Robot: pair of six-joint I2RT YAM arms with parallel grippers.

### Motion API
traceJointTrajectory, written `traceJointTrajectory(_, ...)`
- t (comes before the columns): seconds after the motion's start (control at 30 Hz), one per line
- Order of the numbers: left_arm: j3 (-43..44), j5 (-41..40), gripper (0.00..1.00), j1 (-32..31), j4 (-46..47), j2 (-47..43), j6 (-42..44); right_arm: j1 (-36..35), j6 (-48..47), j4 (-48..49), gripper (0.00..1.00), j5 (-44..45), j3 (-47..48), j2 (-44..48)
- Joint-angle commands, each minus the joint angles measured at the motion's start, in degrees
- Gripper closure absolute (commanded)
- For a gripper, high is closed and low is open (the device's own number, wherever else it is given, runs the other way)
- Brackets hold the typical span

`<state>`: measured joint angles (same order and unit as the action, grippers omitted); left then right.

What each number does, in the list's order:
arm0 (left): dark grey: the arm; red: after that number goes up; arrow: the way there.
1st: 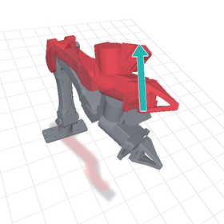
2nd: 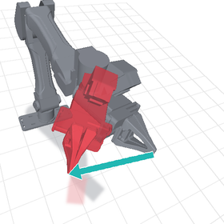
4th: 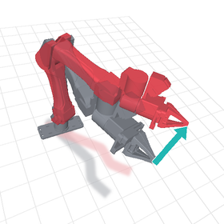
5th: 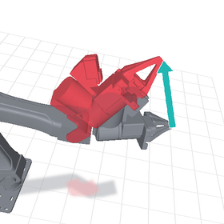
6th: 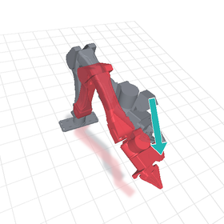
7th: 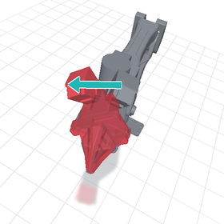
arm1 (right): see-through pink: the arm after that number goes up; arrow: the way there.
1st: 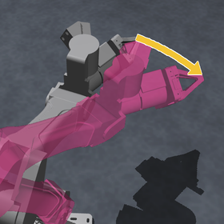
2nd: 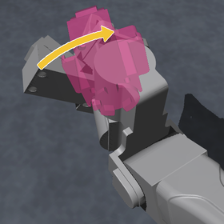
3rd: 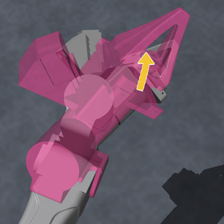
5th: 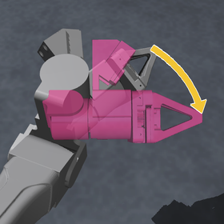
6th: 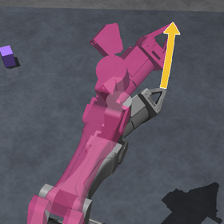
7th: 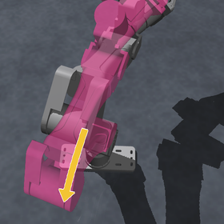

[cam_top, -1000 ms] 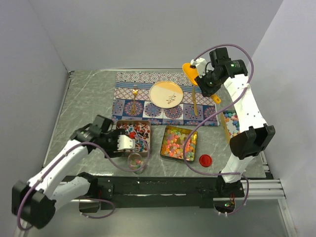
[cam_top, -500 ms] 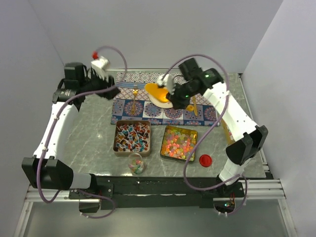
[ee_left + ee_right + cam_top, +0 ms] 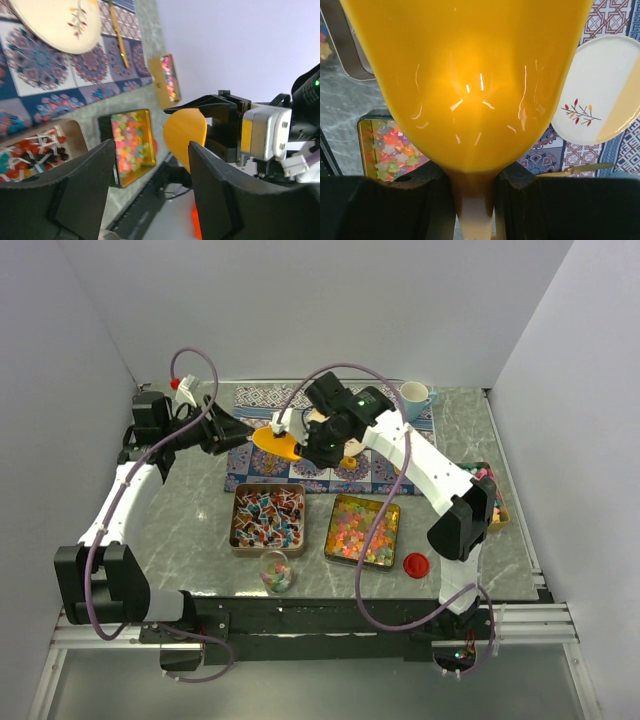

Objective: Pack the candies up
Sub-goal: Adjust the spatula.

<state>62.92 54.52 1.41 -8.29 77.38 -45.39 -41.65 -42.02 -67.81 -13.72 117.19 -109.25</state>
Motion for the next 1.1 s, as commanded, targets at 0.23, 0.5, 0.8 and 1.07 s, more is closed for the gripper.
traceJointTrajectory(0.23,-3.6,7.2,0.39,0.0,10.1,-3.7,-9.2,-2.0,1.3,3.4,1.0,6.6,1.1,-0.6)
traceJointTrajectory(0.5,0.2,6.4,0.39,1.1,10.5,-2.9,-9.1,-2.1,1.2,3.2,1.0,7.1,-1.1,-0.5)
traceJointTrajectory(0.8,0.7,5.7,0.39,0.2,6.5,-3.4,-5.3,-2.1,1.4,3.7,1.0,7.8,3.0,-3.4)
traceJointTrajectory(1.07,-0.8,4.2,0.44,0.2,4.7,-3.3,-3.3,-2.4,1.9,4.3,1.0,6.7,6.6,-3.2)
